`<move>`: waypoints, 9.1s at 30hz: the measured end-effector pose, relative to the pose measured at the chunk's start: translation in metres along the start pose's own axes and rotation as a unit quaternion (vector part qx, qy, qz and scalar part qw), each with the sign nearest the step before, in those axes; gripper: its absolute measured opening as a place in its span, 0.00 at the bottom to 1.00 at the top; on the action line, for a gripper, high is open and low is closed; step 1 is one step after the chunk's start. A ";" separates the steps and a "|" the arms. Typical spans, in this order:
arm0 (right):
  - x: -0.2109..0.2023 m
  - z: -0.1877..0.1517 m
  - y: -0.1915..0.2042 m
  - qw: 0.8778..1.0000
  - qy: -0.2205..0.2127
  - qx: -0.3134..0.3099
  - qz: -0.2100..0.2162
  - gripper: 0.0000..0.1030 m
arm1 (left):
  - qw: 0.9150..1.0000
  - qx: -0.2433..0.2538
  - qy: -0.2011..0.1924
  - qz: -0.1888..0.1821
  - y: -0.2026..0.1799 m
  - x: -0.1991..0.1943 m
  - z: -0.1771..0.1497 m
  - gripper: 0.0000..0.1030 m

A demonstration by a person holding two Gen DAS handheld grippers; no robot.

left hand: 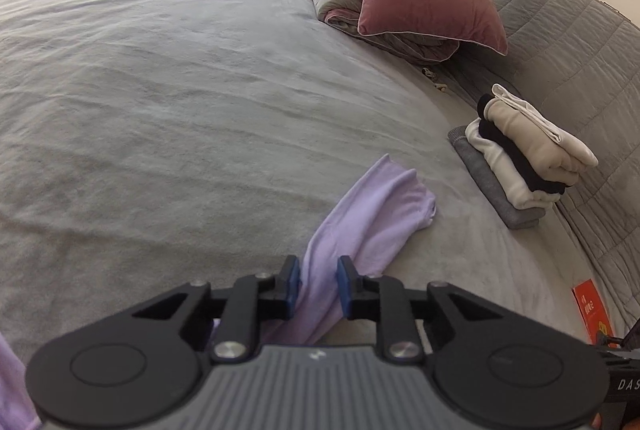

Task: Fold clothes

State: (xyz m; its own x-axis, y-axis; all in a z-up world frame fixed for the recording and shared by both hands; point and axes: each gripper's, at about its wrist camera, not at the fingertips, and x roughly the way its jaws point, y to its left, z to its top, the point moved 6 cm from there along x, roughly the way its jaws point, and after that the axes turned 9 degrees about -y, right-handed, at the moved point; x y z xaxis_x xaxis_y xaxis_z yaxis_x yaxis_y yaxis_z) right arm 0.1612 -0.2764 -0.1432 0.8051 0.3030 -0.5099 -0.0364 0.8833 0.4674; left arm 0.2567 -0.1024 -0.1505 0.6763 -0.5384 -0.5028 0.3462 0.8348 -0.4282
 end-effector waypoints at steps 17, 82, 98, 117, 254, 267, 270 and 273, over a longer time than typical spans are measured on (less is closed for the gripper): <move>-0.017 0.004 -0.031 0.990 -0.017 0.135 0.025 0.68 | 0.991 0.113 -0.005 -0.075 -0.071 -0.082 -0.043 0.05; 0.012 0.007 0.004 0.995 -0.028 0.092 -0.013 0.04 | 0.983 -0.163 -0.053 0.063 0.067 -0.180 -0.080 0.63; -0.035 0.017 0.030 0.996 -0.048 0.072 -0.030 0.21 | 0.948 -0.254 -0.088 0.172 0.127 -0.208 -0.060 0.63; 0.009 -0.019 0.031 0.989 -0.016 0.141 -0.030 0.04 | 0.891 -0.405 -0.112 0.173 0.185 -0.208 -0.059 0.05; -0.006 -0.179 0.249 0.923 -0.009 -0.378 0.063 0.06 | 0.972 0.211 0.041 -0.090 0.113 -0.242 -0.087 0.55; -0.038 -0.160 0.261 0.922 -0.037 -0.374 0.093 0.00 | 0.947 0.311 -0.001 -0.081 0.096 -0.251 -0.089 0.04; -0.039 -0.166 0.262 0.920 -0.027 -0.378 0.098 0.00 | 0.946 0.311 0.016 -0.092 0.099 -0.255 -0.093 0.04; -0.034 -0.177 0.259 0.919 -0.005 -0.380 0.102 0.00 | 0.943 0.314 0.051 -0.095 0.105 -0.253 -0.100 0.05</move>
State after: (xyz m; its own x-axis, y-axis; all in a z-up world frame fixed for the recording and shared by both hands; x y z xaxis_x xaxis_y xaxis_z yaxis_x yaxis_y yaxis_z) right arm 0.0198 0.0055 -0.1321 0.7412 0.4902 -0.4586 -0.5870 0.8047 -0.0887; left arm 0.0568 0.1097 -0.1430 0.5090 -0.6668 -0.5443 0.7929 0.6093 -0.0049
